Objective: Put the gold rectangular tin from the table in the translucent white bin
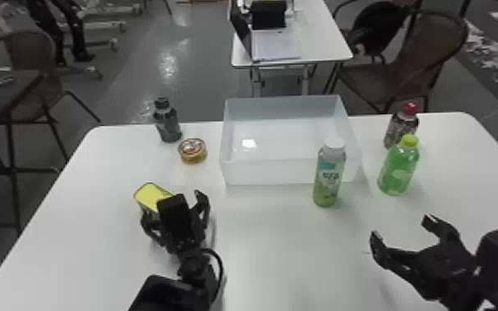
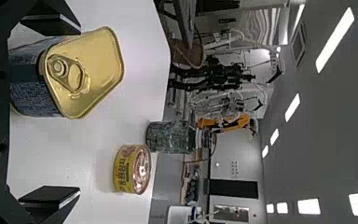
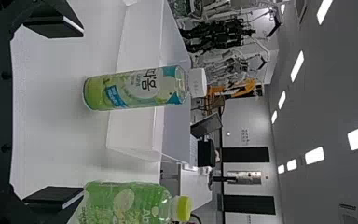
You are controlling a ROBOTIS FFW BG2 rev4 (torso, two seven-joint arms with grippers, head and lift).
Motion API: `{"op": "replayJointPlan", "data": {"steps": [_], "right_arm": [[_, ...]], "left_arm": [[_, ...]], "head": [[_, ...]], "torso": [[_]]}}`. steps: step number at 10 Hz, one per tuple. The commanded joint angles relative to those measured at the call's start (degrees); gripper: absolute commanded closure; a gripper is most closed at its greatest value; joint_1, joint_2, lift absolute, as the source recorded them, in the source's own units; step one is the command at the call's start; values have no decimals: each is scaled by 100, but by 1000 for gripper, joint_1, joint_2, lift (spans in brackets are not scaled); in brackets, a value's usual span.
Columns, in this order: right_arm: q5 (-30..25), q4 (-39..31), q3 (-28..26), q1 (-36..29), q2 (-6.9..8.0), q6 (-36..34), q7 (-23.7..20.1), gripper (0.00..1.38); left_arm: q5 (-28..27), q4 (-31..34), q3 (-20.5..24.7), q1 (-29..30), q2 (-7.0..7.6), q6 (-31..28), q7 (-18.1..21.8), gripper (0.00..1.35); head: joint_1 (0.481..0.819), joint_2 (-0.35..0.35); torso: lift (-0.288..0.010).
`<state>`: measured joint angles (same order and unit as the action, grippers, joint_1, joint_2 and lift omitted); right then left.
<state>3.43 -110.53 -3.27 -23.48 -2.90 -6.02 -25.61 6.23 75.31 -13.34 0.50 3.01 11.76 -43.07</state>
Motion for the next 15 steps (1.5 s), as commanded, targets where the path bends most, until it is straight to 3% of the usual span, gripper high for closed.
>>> {"op": "replayJointPlan", "data": {"steps": [1,3,5,7,10,11,13,15], "right_arm": [[0,6,-24,1,8,13,-14,101],[-9,-3,-86,1,43,22,-75,101],[-18,-3,-112,19,70,30,-119,102],[-35,14,-112,19,105,30,-146,101],[-62,32,-130,1,140,30,-190,101],[-62,50,-130,1,158,30,-190,101],[-27,111,-130,1,193,30,-190,101],[-27,146,-121,1,193,30,-198,101]], "left_arm": [[28,-7,16,-76,-11,-236,-237,105],[89,-218,139,-217,-2,-368,-237,217],[1,-473,235,-375,42,-403,-237,662],[19,-561,218,-445,218,-377,-237,895],[-324,-253,147,-357,262,-385,-202,964],[-579,81,139,-252,270,-315,106,964],[-948,643,86,-261,200,-210,1160,963],[-781,740,121,-428,-37,-43,1995,961]], "head": [[695,116],[695,126],[695,138],[695,155],[695,168],[695,161],[695,128],[695,59]], "torso": [[-129],[-129],[-129],[-129],[-129],[-129],[-129],[-129]]}}
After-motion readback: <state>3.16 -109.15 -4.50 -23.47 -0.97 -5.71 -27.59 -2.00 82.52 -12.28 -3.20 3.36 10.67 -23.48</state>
